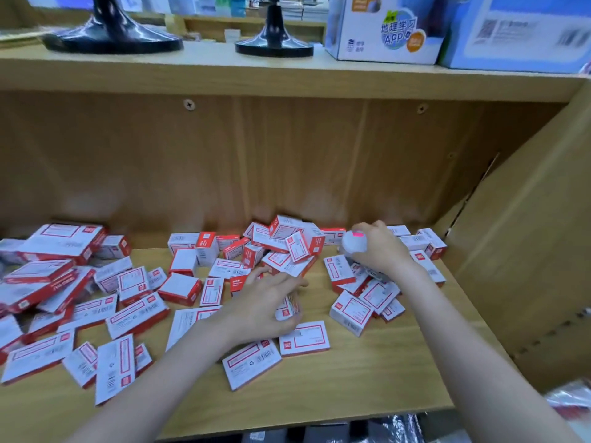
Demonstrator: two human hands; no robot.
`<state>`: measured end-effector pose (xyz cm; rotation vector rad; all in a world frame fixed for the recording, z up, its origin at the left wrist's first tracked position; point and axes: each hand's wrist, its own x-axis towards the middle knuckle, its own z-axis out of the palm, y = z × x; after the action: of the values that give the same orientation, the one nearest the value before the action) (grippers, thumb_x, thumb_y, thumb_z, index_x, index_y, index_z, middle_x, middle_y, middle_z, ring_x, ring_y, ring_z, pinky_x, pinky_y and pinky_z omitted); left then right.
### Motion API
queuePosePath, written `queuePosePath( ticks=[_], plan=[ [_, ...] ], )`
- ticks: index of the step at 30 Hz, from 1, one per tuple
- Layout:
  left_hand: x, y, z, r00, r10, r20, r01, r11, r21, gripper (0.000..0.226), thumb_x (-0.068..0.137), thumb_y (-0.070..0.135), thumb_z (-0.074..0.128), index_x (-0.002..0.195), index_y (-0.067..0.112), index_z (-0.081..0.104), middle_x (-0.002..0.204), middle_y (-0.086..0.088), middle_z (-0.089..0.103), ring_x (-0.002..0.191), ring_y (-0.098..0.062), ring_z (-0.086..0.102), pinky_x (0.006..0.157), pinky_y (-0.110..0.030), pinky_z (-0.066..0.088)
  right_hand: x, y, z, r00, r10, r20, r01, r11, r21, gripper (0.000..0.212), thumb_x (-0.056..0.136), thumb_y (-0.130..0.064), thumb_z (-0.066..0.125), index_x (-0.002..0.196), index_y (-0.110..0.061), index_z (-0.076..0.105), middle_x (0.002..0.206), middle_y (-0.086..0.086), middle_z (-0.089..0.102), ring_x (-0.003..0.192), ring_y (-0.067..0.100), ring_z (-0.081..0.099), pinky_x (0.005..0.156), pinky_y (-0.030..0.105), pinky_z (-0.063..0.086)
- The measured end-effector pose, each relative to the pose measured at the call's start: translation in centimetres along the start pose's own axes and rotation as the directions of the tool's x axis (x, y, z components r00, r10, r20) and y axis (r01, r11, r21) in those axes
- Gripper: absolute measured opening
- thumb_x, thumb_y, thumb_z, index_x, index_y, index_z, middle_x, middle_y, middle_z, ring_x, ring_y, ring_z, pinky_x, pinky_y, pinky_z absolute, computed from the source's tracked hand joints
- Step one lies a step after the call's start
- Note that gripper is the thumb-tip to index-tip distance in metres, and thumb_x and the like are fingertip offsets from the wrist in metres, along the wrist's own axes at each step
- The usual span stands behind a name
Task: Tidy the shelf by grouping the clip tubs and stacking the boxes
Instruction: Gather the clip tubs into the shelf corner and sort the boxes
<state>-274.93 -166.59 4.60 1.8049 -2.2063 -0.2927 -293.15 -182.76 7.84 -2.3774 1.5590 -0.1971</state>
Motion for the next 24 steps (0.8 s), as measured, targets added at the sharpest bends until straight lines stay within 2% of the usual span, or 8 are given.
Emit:
queuePosePath(
  ticks=[5,9,11,13,15,17,20,24],
  plan=[
    [-0.2,0.3,0.0,0.992,-0.046,-0.114,0.031,0.991,-0.127,0.077,0.07,0.066,0.036,0.136,0.027,0.036,0.128,0.013,0.048,0.12,-0.004,0.039,0.107,-0.019,0.009,-0.3,0.2,0.1,0.999,-0.051,0.014,0.052,0.999,-0.01,0.058,0.082,-0.041,0.064,0.134,-0.028,0.041,0.13,0.006,0.048,0.117,0.026,0.048,0.09,0.041,0.045],
    [-0.5,0.4,-0.2,0.929,-0.185,-0.32,0.06,0.93,-0.363,0.062,0.075,0.042,0.062,0.131,0.03,0.039,0.115,0.02,0.049,0.105,0.0,0.046,0.096,-0.024,0.034,-1.0,0.0,0.0,0.995,-0.024,-0.095,0.043,0.979,0.199,0.055,0.083,-0.034,0.065,0.132,-0.026,0.041,0.129,0.004,0.047,0.115,0.024,0.047,0.086,0.034,0.042],
    [-0.8,0.2,-0.6,0.873,-0.264,-0.409,0.038,0.874,-0.484,0.058,0.077,0.025,0.069,0.124,0.038,0.038,0.116,0.016,0.052,0.103,0.001,0.052,0.089,-0.02,0.042,-1.6,-0.4,-0.4,0.984,-0.034,-0.176,0.084,0.954,0.289,0.055,0.082,-0.03,0.066,0.131,-0.024,0.041,0.129,0.003,0.047,0.114,0.021,0.047,0.086,0.031,0.041],
    [-1.3,0.0,-1.0,0.803,-0.382,-0.457,0.01,0.776,-0.63,0.057,0.078,0.008,0.069,0.117,0.038,0.038,0.114,0.008,0.055,0.098,0.004,0.054,0.081,-0.013,0.045,-2.2,-1.4,-0.9,0.966,-0.109,-0.235,0.184,0.927,0.326,0.056,0.081,-0.029,0.067,0.13,-0.023,0.041,0.128,0.002,0.048,0.113,0.019,0.047,0.087,0.031,0.041],
    [-1.8,-0.1,-1.7,0.735,-0.492,-0.467,-0.035,0.66,-0.751,0.052,0.08,0.0,0.065,0.112,0.034,0.042,0.11,0.005,0.056,0.094,0.005,0.055,0.071,-0.011,0.046,-2.8,-3.1,-1.2,0.943,-0.217,-0.253,0.297,0.891,0.344,0.055,0.079,-0.029,0.069,0.127,-0.023,0.044,0.123,-0.001,0.051,0.105,0.015,0.048,0.083,0.025,0.036],
    [-2.6,-0.7,-2.5,0.655,-0.57,-0.496,-0.075,0.605,-0.793,0.044,0.081,0.001,0.064,0.109,0.03,0.046,0.105,0.005,0.058,0.09,-0.003,0.057,0.067,-0.01,0.045,-3.3,-5.6,-0.9,0.918,-0.321,-0.233,0.387,0.854,0.348,0.051,0.078,-0.028,0.071,0.123,-0.023,0.048,0.118,-0.003,0.055,0.093,0.01,0.047,0.078,0.019,0.031],
    [-5.1,-2.4,-4.1,0.564,-0.639,-0.524,-0.059,0.601,-0.797,0.029,0.085,0.001,0.058,0.1,0.025,0.055,0.098,0.002,0.058,0.085,-0.006,0.054,0.066,-0.007,0.041,-3.6,-10.3,0.3,0.874,-0.444,-0.196,0.485,0.805,0.342,0.046,0.079,-0.029,0.07,0.119,-0.021,0.05,0.114,-0.005,0.056,0.094,0.008,0.047,0.074,0.016,0.028],
    [-11.3,-6.8,-6.7,0.429,-0.653,-0.625,0.085,0.717,-0.692,0.023,0.081,0.009,0.064,0.088,0.031,0.06,0.087,0.005,0.056,0.072,0.008,0.051,0.063,-0.007,0.037,-3.6,-18.0,2.5,0.824,-0.557,-0.106,0.555,0.755,0.349,0.038,0.077,-0.029,0.072,0.105,-0.021,0.048,0.099,-0.005,0.054,0.087,0.013,0.047,0.066,0.02,0.026]
  ],
)
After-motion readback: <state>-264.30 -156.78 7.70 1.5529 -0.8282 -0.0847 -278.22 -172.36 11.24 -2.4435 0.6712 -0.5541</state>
